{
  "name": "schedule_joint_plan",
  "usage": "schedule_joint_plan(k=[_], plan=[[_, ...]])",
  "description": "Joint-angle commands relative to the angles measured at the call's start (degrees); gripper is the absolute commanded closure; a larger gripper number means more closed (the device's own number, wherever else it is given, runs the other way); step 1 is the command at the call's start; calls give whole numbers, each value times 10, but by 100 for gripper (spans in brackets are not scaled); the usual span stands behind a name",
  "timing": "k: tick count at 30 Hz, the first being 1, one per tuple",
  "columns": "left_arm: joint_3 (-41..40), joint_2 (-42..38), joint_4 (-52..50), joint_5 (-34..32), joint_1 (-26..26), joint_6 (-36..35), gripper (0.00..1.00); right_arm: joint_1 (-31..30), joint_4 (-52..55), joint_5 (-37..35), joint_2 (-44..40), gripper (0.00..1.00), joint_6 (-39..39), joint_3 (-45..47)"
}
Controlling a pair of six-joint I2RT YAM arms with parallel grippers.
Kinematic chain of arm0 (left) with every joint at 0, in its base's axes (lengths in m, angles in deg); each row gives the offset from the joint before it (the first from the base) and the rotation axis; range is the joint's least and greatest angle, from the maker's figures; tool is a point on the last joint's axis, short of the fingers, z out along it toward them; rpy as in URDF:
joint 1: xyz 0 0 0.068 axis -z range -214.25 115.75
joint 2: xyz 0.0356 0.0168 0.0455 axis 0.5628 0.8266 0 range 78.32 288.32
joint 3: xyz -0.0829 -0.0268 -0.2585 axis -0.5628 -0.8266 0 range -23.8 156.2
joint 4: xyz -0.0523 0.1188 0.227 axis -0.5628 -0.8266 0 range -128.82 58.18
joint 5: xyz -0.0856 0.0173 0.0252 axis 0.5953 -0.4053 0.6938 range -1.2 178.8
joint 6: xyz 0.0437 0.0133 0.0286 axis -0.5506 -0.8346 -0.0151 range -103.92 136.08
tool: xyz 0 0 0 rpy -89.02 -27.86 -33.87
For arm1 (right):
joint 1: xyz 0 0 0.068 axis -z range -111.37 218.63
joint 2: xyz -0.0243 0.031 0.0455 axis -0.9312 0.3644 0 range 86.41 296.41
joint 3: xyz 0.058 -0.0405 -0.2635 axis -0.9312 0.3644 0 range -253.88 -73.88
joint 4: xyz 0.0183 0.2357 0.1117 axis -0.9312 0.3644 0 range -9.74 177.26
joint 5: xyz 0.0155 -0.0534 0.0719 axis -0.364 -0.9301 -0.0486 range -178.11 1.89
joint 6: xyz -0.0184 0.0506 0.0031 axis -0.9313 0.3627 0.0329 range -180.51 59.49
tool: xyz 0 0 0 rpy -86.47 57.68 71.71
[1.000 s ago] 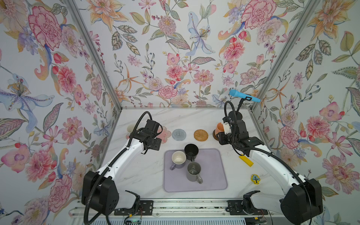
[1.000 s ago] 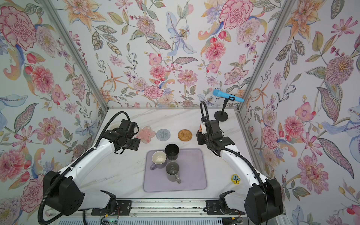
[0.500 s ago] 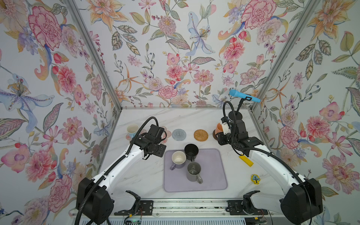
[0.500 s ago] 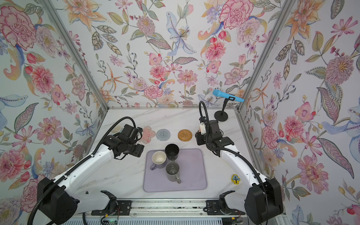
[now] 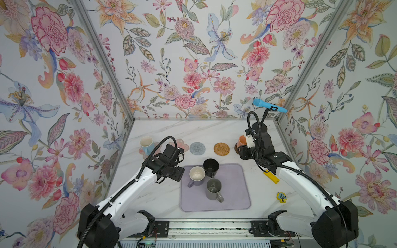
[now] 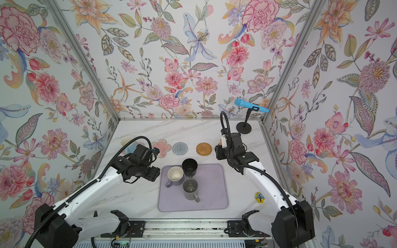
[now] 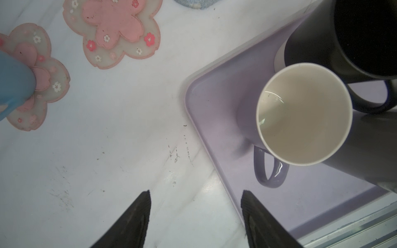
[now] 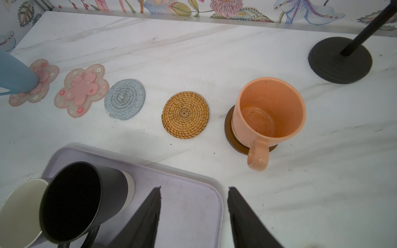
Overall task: Place cups on coasters
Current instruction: Pick up the cup from the tray.
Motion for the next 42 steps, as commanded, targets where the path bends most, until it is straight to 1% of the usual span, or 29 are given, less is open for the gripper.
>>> schedule_joint_plan(k=[1,4,11,15,19,21,24,27,32,37,42], plan=[[-7,-11,-4,24,20,-9,29,-5,15,-8,-19,47,13,-4],[-3,-9,-9,38,38,-2,28,-8,18,-7,-22,46,16,-4],[11,12,-23,25,92,49,27,-10,18,-3,-23,46,23,-6],[4,26,-3,15,136,83,27,-12,18,21,-21,45,16,-10],[-10,40,23,7,157,108,27,-13,22,48,-18,45,-1,-12],[-13,44,32,4,162,115,27,-14,25,61,-19,45,-11,-13],[-17,45,42,8,163,119,27,-17,40,108,-17,45,-35,-18],[-26,49,49,12,166,125,27,-24,57,132,-14,44,-49,-24],[-44,54,66,9,173,136,28,-30,64,137,-15,44,-57,-20],[-61,51,80,-10,173,152,30,-29,66,137,-16,44,-62,-24],[-70,60,109,-13,173,159,32,-30,67,139,-16,44,-64,-27]])
